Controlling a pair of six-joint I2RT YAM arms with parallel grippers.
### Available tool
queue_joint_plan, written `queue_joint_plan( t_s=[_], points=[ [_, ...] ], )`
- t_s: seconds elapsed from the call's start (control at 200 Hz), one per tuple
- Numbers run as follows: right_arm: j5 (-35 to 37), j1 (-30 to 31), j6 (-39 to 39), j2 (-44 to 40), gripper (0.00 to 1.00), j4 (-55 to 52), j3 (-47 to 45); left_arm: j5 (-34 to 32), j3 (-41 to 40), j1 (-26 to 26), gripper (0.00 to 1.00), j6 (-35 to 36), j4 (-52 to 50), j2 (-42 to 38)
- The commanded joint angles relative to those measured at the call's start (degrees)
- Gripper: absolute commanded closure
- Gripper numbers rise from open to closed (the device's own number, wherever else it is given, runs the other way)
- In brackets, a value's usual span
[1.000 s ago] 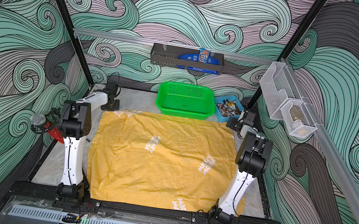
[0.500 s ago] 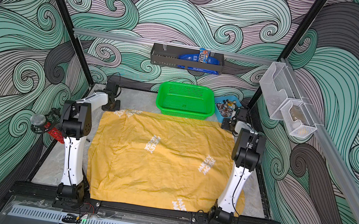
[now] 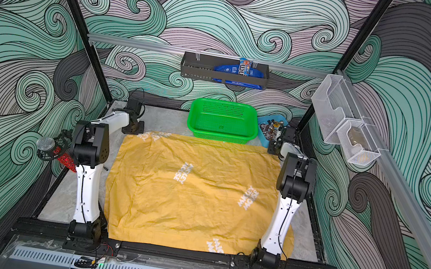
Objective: Roll up the pillowcase
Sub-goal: Fold the pillowcase at the center of the board.
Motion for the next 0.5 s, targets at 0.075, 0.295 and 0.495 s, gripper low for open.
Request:
queue_joint_plan(
  t_s=[0.075,0.295,0.495],
  points=[
    [1.2,0.3,-1.0,-0.4,0.83,-3.4,-0.8,1.1,-0.4,0.1,1.0,0.8,-0.7,-3.0],
    [1.8,0.3,-1.0,-8.0,0.97,-0.4,-3.1,1.1,-1.0,-0.2,1.0,-0.4,-1.3,-6.3],
    [2.4,-0.2,-0.5,-19.2,0.99,3.7,-11.7,0.6,-10.4,-0.5,1.0,-2.8,2.2,-15.7]
  ],
)
